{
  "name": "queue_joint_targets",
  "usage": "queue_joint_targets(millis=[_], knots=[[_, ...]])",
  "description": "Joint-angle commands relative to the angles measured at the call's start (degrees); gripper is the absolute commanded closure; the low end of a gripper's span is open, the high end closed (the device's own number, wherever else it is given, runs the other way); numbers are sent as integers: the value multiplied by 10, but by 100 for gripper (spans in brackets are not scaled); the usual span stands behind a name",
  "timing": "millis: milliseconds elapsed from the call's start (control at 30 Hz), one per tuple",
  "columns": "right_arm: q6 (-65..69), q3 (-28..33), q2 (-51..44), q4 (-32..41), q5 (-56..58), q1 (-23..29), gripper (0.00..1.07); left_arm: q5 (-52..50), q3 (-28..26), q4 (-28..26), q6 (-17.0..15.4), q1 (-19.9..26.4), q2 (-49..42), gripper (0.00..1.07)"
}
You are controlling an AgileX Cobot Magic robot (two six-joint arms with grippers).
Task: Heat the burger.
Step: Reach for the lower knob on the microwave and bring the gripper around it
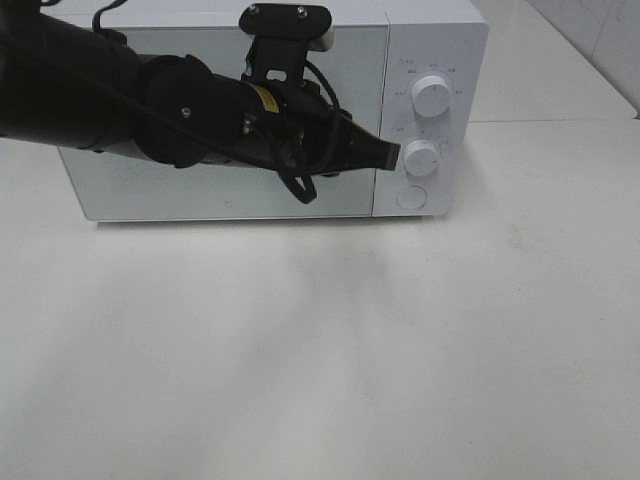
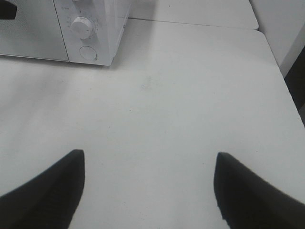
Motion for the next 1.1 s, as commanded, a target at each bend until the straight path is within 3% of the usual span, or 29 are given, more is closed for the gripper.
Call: queue_joint_targets(millis=[33,67,100,367,600,667,867,900,967,1033,1100], knots=[[2,1,-15,-2,-10,-3,32,106,2,-3,0,-2,-23,25],[2,1,-15,-2,-10,-3,32,106,2,-3,0,-2,-23,25],[2,1,-15,-2,-10,-3,32,161,2,-4,-1,1,-32,6],[2,1,-15,-2,-10,-3,32,372,2,25,-1,2,-72,8],[2,1,-15,-2,-10,-3,32,456,2,41,-23,6,-100,8],[2,1,-15,-2,-10,-3,32,493,2,43,-36,28,-112,8],[2,1,-15,-2,-10,-3,32,557,2,48,-33,84,-138,8],[2,1,-15,-2,-10,-3,32,572,2,50,-32,112,-152,8],[2,1,-15,-2,-10,-3,32,575,2,50,-32,124,-158,8],[2,1,-15,-2,-10,-3,32,604,2,52,-32,191,-192,8],[2,1,-15,-2,-10,-3,32,612,2,52,-32,206,-198,8]])
